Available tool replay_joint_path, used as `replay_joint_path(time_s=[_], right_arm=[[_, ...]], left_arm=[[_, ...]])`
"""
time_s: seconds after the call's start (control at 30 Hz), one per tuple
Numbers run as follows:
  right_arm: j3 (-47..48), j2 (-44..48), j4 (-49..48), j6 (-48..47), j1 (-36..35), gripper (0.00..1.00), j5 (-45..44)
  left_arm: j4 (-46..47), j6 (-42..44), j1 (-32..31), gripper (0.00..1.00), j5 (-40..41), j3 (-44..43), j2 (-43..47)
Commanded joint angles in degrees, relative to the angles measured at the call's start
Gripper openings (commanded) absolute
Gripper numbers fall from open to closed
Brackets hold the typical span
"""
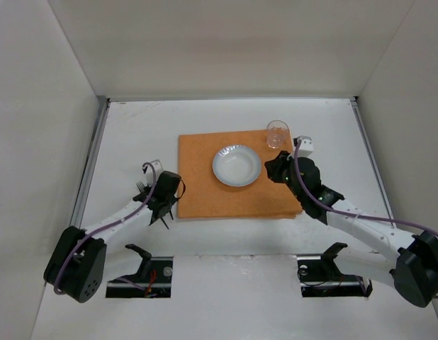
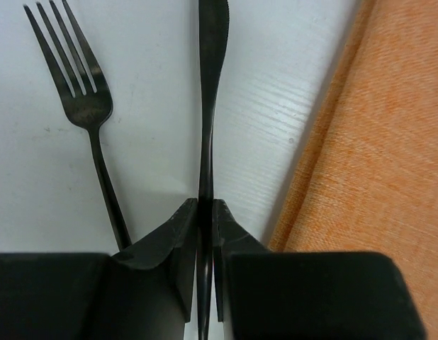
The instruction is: Set the dinner table for one person
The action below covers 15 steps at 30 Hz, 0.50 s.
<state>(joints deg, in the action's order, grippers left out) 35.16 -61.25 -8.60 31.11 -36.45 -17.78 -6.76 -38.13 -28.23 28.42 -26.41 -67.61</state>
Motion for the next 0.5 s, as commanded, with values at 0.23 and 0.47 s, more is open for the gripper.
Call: replay_joint_path(time_s=[0.23,0.47], right_arm=[[-2.02,4.65,-4.32,0.26,2.21,0.45,-1.38],[-3.52,7.55,-0.55,3.25,8.44,0.55,-4.45]], left_arm=[[-9.05,1.92,-8.44,0.01,-0.04,-16.02,11.72],[1.73,-6.33,-24.09,0.02,-2.32,-25.78,-2.41]])
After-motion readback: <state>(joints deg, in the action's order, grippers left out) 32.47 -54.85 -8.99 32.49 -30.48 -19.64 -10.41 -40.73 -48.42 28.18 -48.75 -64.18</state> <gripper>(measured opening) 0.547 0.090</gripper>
